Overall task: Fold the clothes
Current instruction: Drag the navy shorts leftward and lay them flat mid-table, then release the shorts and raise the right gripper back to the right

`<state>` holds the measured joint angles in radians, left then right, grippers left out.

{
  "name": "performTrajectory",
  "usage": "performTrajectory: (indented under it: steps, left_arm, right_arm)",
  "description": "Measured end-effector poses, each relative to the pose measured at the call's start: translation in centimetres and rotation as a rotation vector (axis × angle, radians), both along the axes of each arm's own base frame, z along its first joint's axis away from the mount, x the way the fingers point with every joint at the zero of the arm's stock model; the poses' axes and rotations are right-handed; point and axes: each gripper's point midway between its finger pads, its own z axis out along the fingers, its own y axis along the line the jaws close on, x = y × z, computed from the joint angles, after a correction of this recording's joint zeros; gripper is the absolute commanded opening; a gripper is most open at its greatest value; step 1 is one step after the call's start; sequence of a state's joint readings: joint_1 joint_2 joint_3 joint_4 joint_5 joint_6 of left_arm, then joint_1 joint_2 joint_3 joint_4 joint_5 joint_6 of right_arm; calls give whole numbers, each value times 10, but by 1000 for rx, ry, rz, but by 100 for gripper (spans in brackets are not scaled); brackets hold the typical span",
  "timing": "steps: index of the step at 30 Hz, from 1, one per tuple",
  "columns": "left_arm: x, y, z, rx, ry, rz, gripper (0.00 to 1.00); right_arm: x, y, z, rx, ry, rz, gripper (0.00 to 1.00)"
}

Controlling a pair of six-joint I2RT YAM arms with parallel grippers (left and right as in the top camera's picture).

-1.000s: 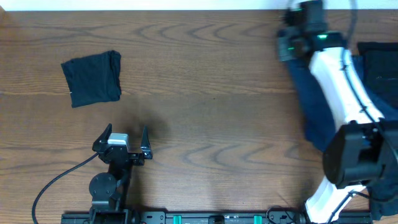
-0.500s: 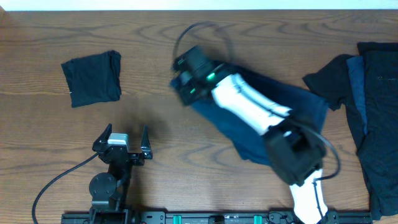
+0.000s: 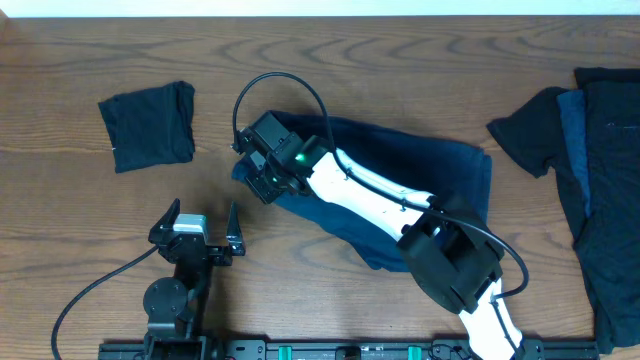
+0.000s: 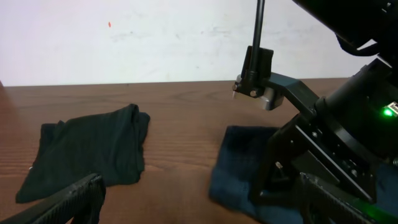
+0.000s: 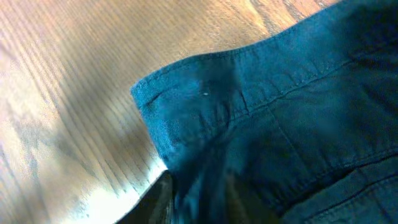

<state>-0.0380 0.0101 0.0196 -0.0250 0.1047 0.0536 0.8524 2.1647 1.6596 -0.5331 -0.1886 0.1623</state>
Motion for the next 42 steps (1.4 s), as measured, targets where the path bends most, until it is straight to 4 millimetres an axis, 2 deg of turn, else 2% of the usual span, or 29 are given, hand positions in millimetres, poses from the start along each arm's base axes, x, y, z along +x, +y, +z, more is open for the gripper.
performTrajectory:
  steps: [3,5,9,11,13,15,16,18,23,26,28,31,35,40,42]
  left_arm:
    - [0,0,0,0,0,0,98]
    - [0,0,0,0,0,0,98]
    - [0,0,0,0,0,0,98]
    - [0,0,0,0,0,0,98]
    - [0,0,0,0,0,0,98]
    - [0,0,0,0,0,0,98]
    - [0,0,0,0,0,0,98]
    - [0,0,0,0,0,0,98]
    - [0,0,0,0,0,0,98]
    - [0,0,0,0,0,0,98]
    - [0,0,0,0,0,0,98]
    - [0,0,0,0,0,0,98]
    - [0,0,0,0,0,0,98]
    - [0,0,0,0,0,0,98]
    - [0,0,0,0,0,0,98]
  right_arm:
    - [10,-7,4,4,-10,-12,47]
    - [22,-17,15,16,-24,-38,54]
    - [46,-50,60,45,-73,-99,57]
    - [52,-72,85,48,-96,-125,49]
    - [58,-101,108,30,-107,-169,29]
    - [62,-133,118,-12,-97,-223,9]
    - [63,-149,120,-39,-88,-250,6]
    - [65,-185,113,-106,-39,-314,1]
    - [62,-273,86,-251,129,-481,1]
    - [64,-319,76,-290,198,-580,1]
    - [67,-342,70,-299,222,-635,1]
    - [66,-366,55,-308,260,-697,2]
    - [55,-385,25,-325,307,-735,2]
    - [48,-387,-11,-322,305,-743,4]
    - [46,-387,-26,-319,300,-747,9]
